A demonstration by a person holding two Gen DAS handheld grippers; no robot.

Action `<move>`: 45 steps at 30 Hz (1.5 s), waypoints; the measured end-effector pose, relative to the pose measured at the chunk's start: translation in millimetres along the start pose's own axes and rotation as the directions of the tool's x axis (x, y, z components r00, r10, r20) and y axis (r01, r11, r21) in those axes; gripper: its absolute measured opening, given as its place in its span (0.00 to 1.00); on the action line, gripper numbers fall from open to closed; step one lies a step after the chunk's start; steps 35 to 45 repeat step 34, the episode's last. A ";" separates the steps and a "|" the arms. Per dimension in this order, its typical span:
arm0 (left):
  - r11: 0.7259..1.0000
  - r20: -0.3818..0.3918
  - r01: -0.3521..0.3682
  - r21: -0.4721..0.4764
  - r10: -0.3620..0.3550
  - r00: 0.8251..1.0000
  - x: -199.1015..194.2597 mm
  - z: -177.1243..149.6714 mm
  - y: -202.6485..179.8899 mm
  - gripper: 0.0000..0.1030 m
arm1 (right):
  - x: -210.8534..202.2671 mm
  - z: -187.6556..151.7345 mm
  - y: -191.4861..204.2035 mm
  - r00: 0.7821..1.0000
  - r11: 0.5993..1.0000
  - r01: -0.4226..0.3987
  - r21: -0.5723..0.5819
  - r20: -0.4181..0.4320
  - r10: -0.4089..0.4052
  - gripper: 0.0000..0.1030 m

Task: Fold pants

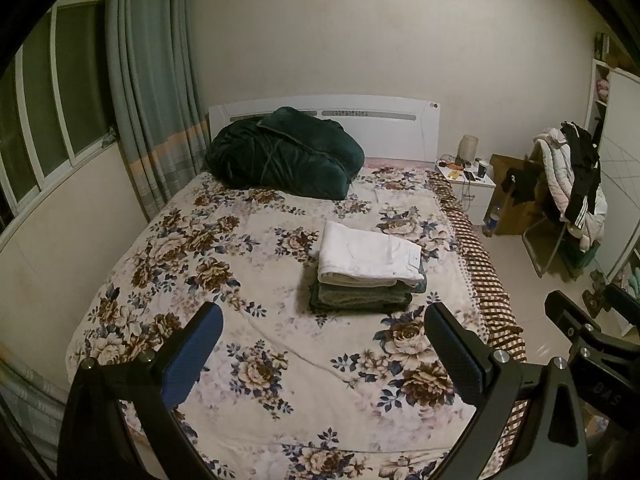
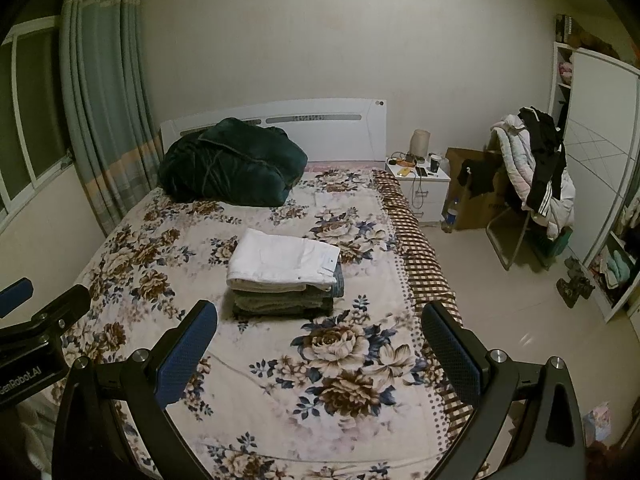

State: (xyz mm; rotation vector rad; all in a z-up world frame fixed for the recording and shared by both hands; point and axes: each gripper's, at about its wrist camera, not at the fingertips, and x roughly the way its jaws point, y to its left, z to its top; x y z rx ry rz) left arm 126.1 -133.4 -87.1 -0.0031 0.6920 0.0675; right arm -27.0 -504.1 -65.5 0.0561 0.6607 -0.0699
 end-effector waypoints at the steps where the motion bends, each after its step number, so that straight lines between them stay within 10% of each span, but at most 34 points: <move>1: 1.000 -0.001 -0.001 0.001 0.001 1.000 -0.8 -1.3 1.3 1.00 | -0.7 -2.1 0.8 1.000 1.000 -0.001 -0.001 -0.002 0.001 1.00; 45: 1.000 -0.008 -0.003 0.021 0.003 1.000 -1.3 -2.5 -3.7 1.00 | -2.2 -7.8 -1.8 1.000 1.000 -0.014 -0.007 -0.022 0.014 1.00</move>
